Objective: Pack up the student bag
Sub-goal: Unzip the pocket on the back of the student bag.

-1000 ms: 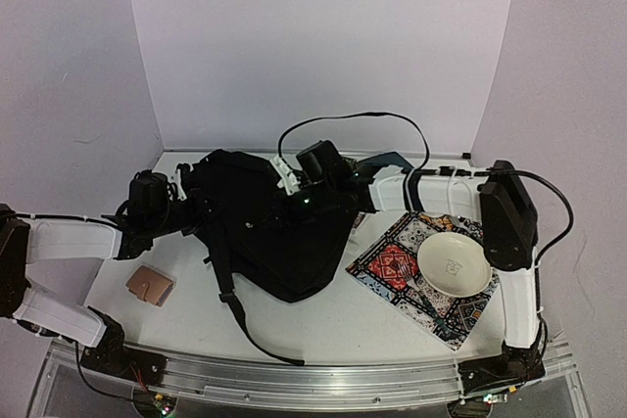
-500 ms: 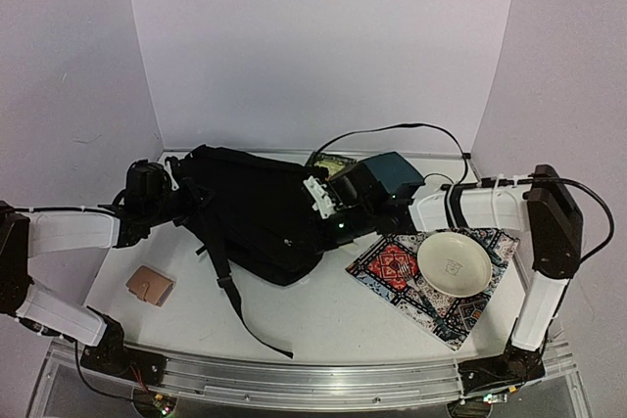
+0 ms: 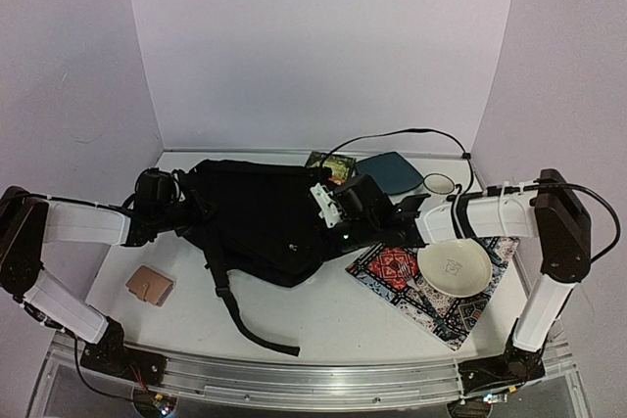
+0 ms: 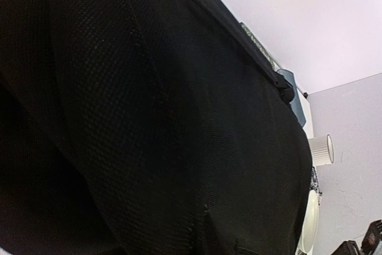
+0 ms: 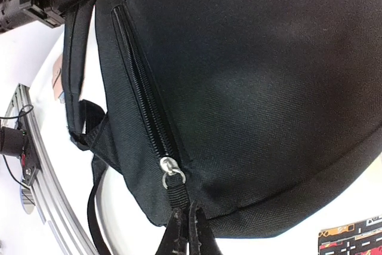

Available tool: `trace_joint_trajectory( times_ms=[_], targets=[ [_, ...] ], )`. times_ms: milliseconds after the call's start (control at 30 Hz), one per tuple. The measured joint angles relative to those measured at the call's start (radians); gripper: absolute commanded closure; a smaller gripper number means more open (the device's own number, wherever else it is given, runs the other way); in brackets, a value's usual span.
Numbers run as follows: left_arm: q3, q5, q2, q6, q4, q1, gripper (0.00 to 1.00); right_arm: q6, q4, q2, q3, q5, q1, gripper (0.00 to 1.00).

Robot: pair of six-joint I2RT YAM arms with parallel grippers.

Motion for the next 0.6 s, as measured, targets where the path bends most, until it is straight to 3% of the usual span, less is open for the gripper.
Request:
trace_joint_trajectory(
  times_ms=[300,433,600],
  targets=[
    [0.066,-0.071,-0.052,0.087,-0.175,0.017,0.2,-0.048,-0.105,0.0,0.085,0.018,0.014,0.57],
    [0.114,-0.113,-0.138,0.116,-0.316,0.017,0.15,-0.079,-0.143,0.0,0.144,0.041,0.015,0.48],
    [0.141,-0.139,-0.203,0.133,-0.463,0.018,0.01,-0.126,-0.197,0.001,0.199,0.09,0.017,0.36]
  ],
)
